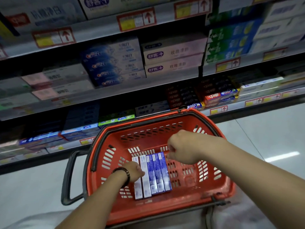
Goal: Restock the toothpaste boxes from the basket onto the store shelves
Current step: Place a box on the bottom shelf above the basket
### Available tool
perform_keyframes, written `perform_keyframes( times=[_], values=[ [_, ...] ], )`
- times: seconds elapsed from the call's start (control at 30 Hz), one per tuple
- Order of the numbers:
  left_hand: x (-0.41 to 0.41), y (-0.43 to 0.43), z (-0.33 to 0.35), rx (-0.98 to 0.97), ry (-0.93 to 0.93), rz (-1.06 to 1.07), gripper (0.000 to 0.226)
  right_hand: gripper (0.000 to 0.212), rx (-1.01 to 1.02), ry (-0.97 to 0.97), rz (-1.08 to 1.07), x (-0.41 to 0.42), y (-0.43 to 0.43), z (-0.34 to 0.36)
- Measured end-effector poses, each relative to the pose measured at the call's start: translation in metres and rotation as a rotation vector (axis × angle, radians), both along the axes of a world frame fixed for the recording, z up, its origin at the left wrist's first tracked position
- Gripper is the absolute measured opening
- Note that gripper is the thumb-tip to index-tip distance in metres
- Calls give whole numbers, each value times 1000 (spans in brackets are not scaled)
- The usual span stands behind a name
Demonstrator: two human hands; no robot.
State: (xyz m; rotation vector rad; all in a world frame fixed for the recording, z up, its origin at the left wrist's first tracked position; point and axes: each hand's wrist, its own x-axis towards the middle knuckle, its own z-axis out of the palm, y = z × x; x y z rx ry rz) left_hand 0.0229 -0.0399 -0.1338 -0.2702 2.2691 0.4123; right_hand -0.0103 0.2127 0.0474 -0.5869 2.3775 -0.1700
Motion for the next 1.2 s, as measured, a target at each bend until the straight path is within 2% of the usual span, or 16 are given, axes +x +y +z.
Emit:
perform_keyframes(
  times=[0.2, 0.57, 0.83, 1.2],
  values=[
    [-5, -5, -70, -61, -25, 203, 37, 39, -7, -14, -5, -2, 4, 4],
    [-4, -3, -106, -24, 28, 325, 28, 36, 27, -15, 16, -10, -3, 9],
    [-1, -5, -116, -75, 60, 185, 36, 40, 39, -22, 25, -12, -4, 7],
    [-5, -7, -116, -161, 63, -102, 29, 36, 20, -29, 34, -13, -3, 7]
  ],
)
